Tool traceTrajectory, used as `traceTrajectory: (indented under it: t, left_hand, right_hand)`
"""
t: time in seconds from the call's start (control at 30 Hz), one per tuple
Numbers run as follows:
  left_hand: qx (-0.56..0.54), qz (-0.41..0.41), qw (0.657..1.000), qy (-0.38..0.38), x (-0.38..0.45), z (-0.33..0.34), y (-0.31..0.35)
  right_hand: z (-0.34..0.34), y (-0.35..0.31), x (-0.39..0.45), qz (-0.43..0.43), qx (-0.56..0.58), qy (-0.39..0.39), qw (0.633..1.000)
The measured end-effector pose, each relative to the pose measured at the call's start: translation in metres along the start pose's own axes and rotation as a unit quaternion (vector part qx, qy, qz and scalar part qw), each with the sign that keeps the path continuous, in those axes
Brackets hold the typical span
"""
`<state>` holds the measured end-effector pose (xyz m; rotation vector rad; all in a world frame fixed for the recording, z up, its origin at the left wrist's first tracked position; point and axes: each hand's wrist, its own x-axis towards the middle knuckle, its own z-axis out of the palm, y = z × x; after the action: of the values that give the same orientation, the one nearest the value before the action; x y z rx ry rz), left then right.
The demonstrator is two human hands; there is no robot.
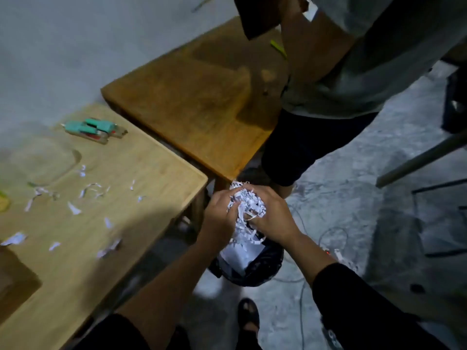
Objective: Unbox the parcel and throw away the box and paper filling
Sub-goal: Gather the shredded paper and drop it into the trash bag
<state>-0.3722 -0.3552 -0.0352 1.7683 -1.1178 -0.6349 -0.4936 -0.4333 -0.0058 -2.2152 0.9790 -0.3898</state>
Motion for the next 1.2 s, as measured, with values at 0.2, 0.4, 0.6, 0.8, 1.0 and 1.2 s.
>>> traceTrajectory:
  t: [0.2, 0.4, 0.6, 0.8, 1.0, 1.2]
  left_hand:
    - [0.016, -0.135, 0.99, -0.031, 0.014, 0.113, -0.046]
    - [0.028, -0.204, 0.978, -0.03, 0.022, 0.179, -0.087]
    - [0.186, -0.184, 0.958, -0.12, 0.033, 0.221, -0.11]
    - [0.367, -0.116, 0.908, -0.165, 0.037, 0.202, -0.073]
    - [0.388, -0.073, 0.912, -0.114, 0.058, 0.151, -0.018]
    - [0.507, -0.021, 0.859, -0.075, 0.072, 0.084, 0.021]
  right_hand:
    - [0.011, 0.112, -0.004, 0.136, -0.007, -0.002, 0.991]
    - [0.036, 0.192, 0.011, 0.183, 0.002, -0.102, 0.978]
    - [0.059, 0.244, 0.021, 0.216, -0.102, -0.151, 0.959]
    - [0.04, 0.214, 0.02, 0.165, -0.184, -0.18, 0.952]
    - [-0.002, 0.153, 0.042, 0.079, -0.211, -0.15, 0.963]
    - [-0.044, 0.071, 0.077, 0.029, -0.231, -0.158, 0.96]
